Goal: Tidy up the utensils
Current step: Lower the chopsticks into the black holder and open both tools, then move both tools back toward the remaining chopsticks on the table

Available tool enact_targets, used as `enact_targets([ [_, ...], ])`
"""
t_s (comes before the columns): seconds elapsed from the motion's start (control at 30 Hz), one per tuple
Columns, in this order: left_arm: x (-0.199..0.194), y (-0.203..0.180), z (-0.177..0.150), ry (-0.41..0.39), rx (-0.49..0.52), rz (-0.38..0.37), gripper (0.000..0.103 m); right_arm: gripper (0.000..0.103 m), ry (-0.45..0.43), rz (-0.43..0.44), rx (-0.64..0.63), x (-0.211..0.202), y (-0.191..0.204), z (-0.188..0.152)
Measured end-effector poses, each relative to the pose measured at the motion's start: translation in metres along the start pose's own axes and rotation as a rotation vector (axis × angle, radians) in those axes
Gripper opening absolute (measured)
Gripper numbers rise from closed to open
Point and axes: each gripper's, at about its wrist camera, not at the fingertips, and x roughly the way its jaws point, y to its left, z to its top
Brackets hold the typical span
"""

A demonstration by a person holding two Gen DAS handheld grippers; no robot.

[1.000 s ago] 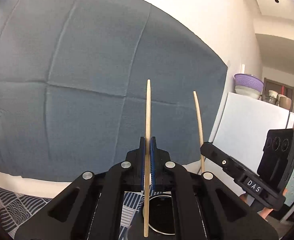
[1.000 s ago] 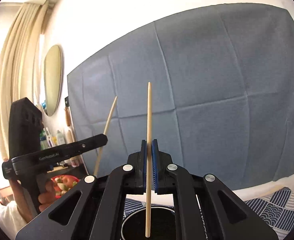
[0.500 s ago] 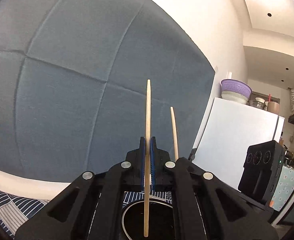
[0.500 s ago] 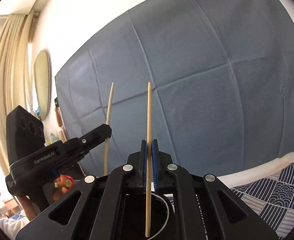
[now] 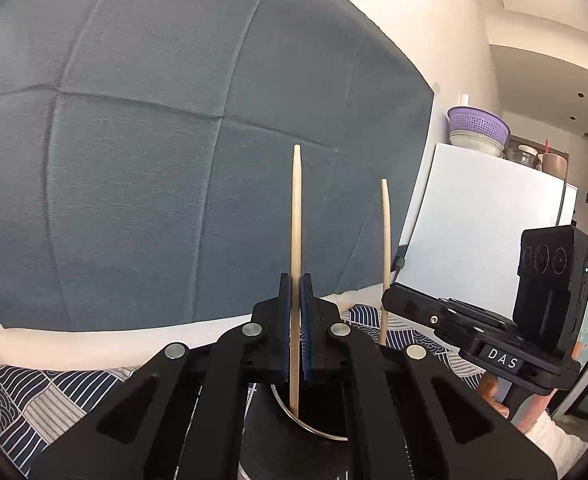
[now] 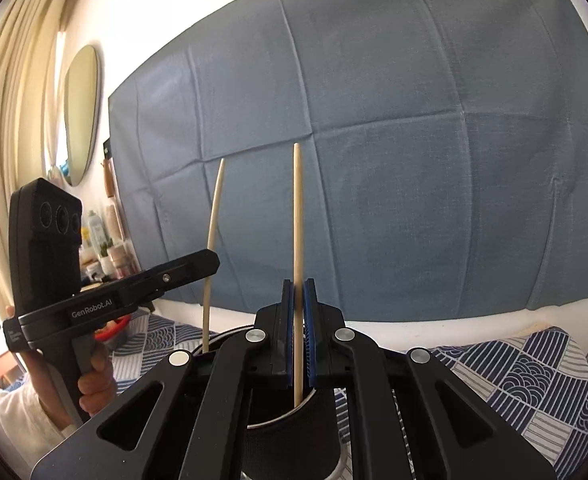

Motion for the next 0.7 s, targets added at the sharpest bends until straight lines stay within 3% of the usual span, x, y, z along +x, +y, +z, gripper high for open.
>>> enact_targets([
  [0.3, -0.013, -0.005, -0.003, 0.060, 0.071, 0.031, 0.006, 0.006, 0.035, -0.054, -0.047, -0.007, 0.015, -0.004],
  [0.37, -0.019, -0.006, -0.002, 0.062, 0.075, 0.028, 0.017, 0.007, 0.035, -0.059, -0.043, -0.011, 0.015, -0.004],
  [0.4, -0.023, -0.006, -0.002, 0.059, 0.077, 0.037, 0.027, 0.007, 0.036, -0.067, -0.043, -0.013, 0.016, -0.003],
  [0.43, -0.026, -0.006, -0.002, 0.056, 0.084, 0.052, 0.036, 0.012, 0.038, -0.074, -0.041, -0.015, 0.016, -0.003],
  [0.47, -0.030, -0.006, -0.002, 0.054, 0.090, 0.069, 0.040, 0.026, 0.043, -0.080, -0.036, -0.016, 0.016, -0.002],
  [0.5, -0.034, -0.005, -0.002, 0.051, 0.091, 0.086, 0.051, 0.037, 0.043, -0.087, -0.032, -0.018, 0.017, -0.002],
  [0.53, -0.037, -0.005, -0.001, 0.048, 0.090, 0.092, 0.059, 0.054, 0.039, -0.087, -0.031, -0.021, 0.018, -0.003],
  [0.6, -0.047, -0.004, 0.000, 0.037, 0.082, 0.105, 0.069, 0.056, 0.041, -0.079, -0.035, -0.025, 0.021, -0.003],
  [0.7, -0.062, -0.001, 0.001, 0.019, 0.069, 0.123, 0.084, 0.068, 0.040, -0.091, -0.047, -0.031, 0.027, -0.004],
])
